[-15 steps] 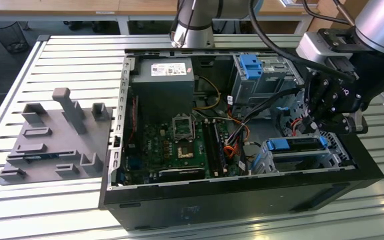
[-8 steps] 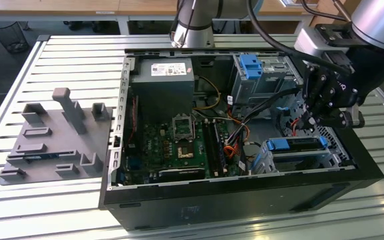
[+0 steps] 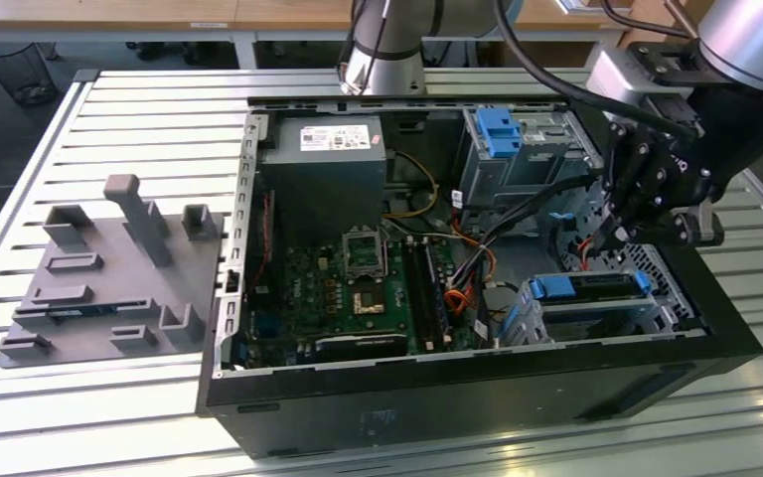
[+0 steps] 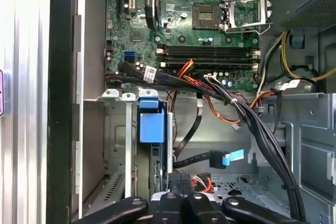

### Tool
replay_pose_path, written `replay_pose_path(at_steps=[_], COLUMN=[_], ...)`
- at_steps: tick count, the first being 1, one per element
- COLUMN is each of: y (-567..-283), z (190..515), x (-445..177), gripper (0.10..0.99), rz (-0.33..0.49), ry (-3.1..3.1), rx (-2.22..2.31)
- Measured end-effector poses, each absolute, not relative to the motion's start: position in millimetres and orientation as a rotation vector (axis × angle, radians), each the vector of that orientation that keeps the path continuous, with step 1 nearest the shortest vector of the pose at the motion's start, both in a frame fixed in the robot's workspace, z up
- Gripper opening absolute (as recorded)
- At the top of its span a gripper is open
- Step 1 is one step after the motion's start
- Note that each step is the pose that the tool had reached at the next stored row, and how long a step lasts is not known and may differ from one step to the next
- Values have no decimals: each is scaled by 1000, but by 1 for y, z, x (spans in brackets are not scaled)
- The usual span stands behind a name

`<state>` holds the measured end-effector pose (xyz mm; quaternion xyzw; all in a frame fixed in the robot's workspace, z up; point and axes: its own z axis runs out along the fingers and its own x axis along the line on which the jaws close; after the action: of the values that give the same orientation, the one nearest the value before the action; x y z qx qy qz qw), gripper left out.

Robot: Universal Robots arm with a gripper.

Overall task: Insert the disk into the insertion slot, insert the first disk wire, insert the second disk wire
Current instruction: 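Insert the first disk wire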

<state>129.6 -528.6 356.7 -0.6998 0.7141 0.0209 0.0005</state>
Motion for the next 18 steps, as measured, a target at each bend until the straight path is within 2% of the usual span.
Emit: replay_pose_path(at_steps=[4, 5, 6, 8, 9, 10, 11, 12, 18], y=[-527, -527, -527, -527, -527, -527, -526, -526, -523], z=[357, 357, 357, 357, 357, 357, 357, 357, 354], x=[133, 134, 135, 136, 137, 137, 137, 137, 137], gripper=[114, 169, 169, 290, 290, 349, 349, 412, 412], rz=[65, 65, 65, 64, 64, 63, 63, 64, 64], ry=[2257, 2260, 2263, 2268, 2270, 2274, 2281, 2288, 2337], rx=[-2183, -2180, -2177, -2173, -2171, -2166, -2159, -2151, -2096])
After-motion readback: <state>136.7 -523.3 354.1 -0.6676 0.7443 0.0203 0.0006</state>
